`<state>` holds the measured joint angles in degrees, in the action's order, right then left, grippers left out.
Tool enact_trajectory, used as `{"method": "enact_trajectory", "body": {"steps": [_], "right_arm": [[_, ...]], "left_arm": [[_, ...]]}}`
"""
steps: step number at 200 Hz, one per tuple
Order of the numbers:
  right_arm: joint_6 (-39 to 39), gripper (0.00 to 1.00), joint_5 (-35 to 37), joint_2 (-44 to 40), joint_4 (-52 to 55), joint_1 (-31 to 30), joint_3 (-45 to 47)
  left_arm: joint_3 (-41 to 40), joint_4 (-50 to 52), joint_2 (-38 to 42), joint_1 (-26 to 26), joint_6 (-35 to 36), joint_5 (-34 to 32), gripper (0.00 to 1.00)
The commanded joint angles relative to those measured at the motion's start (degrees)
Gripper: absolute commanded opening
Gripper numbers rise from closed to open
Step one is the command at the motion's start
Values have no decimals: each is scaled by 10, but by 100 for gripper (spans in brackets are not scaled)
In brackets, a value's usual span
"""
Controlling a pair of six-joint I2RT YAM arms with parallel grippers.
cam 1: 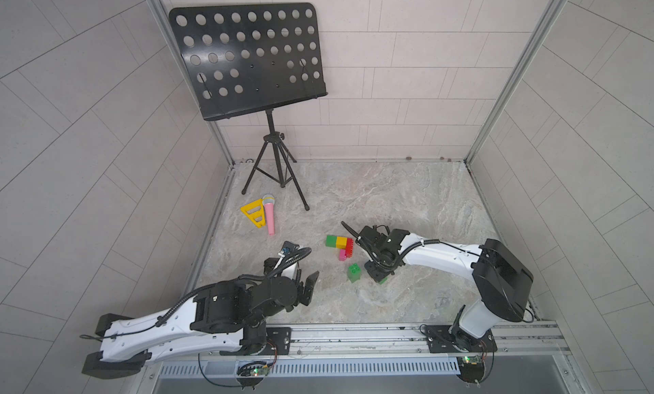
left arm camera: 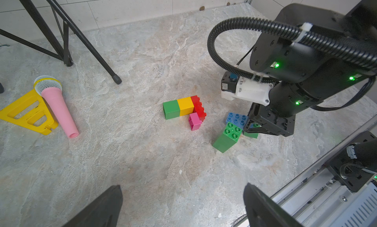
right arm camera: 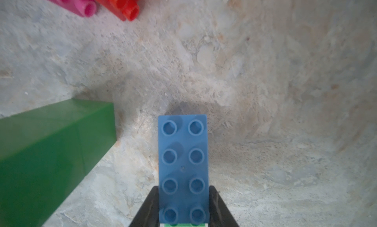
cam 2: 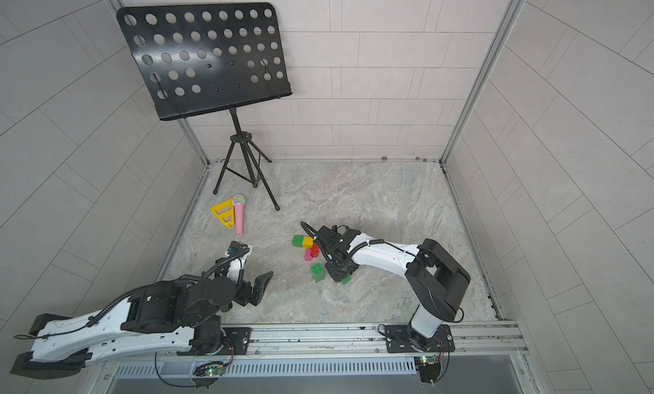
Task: Assemble the letter r with lego
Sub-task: Pick up the lego brick from the center of the board, then assemble the lego brick with the lego brick.
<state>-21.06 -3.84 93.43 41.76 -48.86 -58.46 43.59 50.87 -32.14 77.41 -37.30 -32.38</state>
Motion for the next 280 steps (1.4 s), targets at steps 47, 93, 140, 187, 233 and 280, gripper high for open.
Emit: {"method": "enact_trajectory", "body": {"steps": [47,93,140,187,233,280], "right_arm": [[12,0,27,-64,17,-1,3],[78,0,64,-185,-51,19,47],[309,0,-10,-344,-188,65,147],[493,0,-246,-340,-140,204,93],[711,0,-413,-196,34,234,-39],[790,0,-392,-124,48,185,-59]], "left_arm": [[6,9,23,2,-7,-23,100],[-1,-17,42,-4,-38,-11,100],[13,-74,-95,-159,-50,234,100],[-24,-194,-134,-343,-107,491,100],[-109,-312,-106,-401,-227,626,97],[-176,-382,-84,-404,-303,641,92]]}}
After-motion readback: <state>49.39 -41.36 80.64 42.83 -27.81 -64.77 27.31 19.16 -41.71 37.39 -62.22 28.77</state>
